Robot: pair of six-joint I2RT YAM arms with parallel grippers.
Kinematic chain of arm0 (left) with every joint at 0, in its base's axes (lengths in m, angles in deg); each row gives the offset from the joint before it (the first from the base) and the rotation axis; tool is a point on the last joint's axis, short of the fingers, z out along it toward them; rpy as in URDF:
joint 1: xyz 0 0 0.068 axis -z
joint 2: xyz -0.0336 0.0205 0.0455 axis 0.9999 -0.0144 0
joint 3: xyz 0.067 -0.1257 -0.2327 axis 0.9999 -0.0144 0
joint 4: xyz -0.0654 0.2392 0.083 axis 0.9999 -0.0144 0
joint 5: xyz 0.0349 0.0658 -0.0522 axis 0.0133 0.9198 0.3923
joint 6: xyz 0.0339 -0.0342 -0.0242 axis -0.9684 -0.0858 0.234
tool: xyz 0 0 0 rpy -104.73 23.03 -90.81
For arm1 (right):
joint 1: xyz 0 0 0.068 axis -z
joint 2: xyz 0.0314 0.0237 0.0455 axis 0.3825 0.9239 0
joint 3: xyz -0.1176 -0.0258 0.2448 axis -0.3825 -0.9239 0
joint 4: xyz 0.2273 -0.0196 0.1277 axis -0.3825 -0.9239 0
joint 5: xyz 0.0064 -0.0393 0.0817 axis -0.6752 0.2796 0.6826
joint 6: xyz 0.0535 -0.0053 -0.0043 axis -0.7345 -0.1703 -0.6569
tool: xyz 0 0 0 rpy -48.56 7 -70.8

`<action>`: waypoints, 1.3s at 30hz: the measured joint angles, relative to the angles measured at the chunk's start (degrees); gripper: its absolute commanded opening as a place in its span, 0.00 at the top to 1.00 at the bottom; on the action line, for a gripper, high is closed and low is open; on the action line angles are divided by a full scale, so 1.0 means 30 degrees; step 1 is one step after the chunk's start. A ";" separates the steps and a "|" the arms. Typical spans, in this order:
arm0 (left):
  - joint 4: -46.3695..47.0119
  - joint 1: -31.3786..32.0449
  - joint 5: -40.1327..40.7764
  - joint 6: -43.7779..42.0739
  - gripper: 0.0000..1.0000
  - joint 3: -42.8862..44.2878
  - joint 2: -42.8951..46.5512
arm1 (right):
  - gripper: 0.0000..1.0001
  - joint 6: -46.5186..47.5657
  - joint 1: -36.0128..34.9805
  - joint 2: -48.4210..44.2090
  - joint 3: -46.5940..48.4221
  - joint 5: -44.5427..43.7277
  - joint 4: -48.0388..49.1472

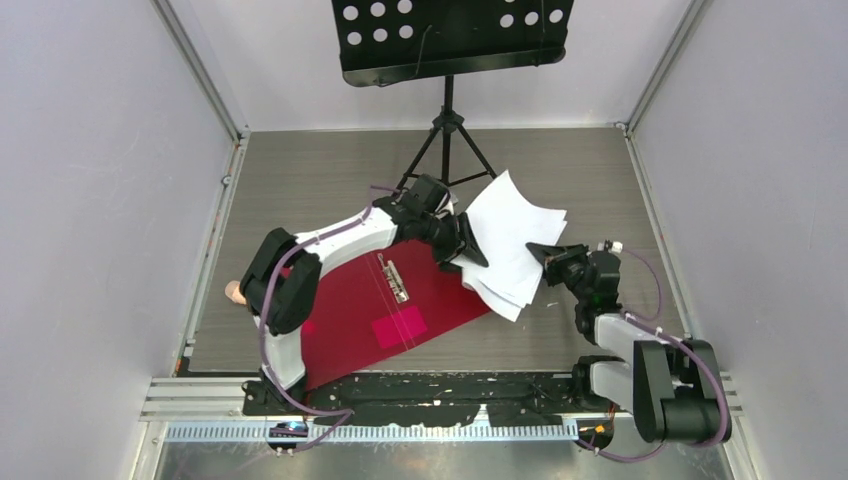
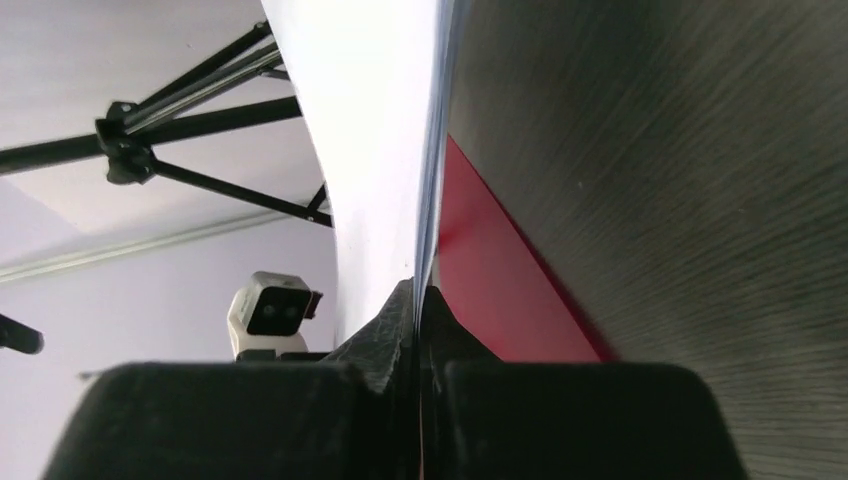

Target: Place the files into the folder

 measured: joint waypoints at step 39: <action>-0.8859 -0.2164 1.4695 -0.6528 0.35 -0.2958 0.3963 | 0.95 1.9096 -0.4401 0.1224 0.8451 -0.3563 -1.8629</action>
